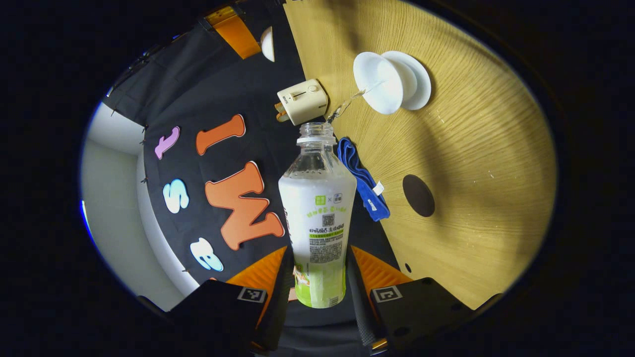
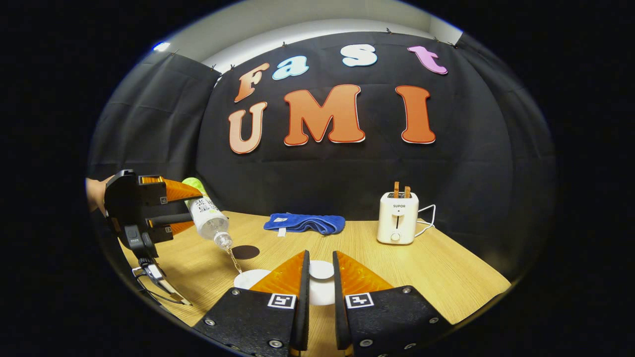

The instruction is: Open the teacup lid with one hand, grasp the water bottle and pour water into the teacup with the other hand; after pouring, place the water bottle on the coaster and then close the teacup lid.

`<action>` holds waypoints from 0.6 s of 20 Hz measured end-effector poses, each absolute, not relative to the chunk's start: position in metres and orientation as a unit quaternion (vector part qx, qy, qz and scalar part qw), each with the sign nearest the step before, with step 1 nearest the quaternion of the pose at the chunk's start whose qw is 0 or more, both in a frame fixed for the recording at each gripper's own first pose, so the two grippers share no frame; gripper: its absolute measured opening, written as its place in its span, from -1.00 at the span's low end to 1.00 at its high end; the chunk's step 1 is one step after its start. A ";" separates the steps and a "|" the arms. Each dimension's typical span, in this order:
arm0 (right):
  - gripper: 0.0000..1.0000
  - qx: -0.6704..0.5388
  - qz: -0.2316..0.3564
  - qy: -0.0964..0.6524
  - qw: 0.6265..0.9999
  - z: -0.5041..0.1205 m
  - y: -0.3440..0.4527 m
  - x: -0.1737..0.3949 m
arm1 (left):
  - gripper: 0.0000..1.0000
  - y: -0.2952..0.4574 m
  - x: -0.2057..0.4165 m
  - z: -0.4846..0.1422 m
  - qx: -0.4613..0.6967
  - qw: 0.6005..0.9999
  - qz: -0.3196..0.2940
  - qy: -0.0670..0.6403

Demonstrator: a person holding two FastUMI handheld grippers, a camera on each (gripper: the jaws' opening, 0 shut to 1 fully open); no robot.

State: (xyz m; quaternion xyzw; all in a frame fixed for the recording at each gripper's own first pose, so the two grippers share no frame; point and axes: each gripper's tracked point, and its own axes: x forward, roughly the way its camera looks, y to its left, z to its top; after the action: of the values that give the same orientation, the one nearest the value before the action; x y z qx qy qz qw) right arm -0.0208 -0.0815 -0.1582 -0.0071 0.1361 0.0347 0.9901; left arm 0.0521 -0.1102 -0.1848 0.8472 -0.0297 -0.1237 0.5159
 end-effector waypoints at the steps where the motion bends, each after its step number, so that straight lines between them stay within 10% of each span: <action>1: -0.55 -0.007 0.034 0.136 0.990 -0.157 -0.082 -0.021 | 0.21 -0.111 0.051 -0.183 0.850 0.512 -0.119 -0.034; 12: -0.56 -0.016 0.038 0.135 0.990 -0.151 -0.081 -0.023 | 0.21 -0.114 0.052 -0.179 0.859 0.497 -0.112 -0.044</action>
State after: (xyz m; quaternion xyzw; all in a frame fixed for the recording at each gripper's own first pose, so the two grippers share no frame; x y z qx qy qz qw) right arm -0.0231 -0.0809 -0.1512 -0.0155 0.1350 0.0375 0.9900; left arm 0.0521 -0.1135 -0.1786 0.8594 -0.0440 -0.1123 0.4969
